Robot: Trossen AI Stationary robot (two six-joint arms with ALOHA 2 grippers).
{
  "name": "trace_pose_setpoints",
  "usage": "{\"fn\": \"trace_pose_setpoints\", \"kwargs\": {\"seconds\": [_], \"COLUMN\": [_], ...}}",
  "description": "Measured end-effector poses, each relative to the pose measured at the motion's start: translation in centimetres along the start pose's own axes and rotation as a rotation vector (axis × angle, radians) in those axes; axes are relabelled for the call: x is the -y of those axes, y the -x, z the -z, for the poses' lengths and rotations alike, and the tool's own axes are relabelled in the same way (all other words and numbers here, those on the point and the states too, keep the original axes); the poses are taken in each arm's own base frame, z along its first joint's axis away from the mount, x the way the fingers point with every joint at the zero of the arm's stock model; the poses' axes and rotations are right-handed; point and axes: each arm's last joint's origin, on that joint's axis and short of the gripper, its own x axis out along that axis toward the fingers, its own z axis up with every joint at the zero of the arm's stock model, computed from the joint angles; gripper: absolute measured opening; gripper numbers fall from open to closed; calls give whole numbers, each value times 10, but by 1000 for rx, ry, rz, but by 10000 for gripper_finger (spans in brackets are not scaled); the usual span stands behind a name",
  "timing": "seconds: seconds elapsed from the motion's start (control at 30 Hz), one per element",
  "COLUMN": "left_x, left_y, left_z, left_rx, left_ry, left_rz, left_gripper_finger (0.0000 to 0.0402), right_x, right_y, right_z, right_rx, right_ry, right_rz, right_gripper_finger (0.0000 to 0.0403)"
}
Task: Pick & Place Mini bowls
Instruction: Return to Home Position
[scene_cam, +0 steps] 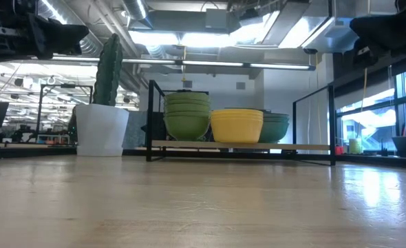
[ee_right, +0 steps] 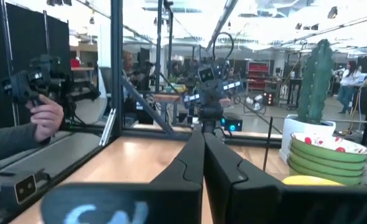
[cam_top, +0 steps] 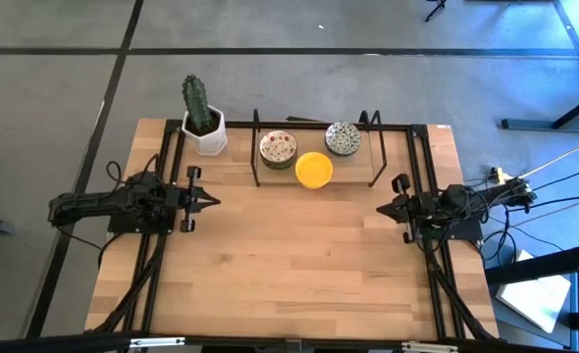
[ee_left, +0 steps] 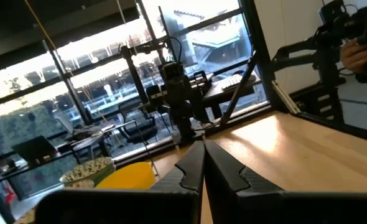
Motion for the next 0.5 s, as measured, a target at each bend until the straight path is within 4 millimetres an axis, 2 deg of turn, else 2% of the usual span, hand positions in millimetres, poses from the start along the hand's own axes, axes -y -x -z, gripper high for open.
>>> {"fn": "trace_pose_setpoints", "kwargs": {"seconds": [0.5], "left_x": [0], "left_y": [0], "left_z": [0], "left_rx": [-2], "left_ry": [-10], "left_rz": [-7], "left_gripper_finger": [7], "right_x": [0], "right_y": [0], "right_z": [1], "right_rx": [-6], "right_ry": [10], "right_rz": [0], "right_gripper_finger": [21]}}
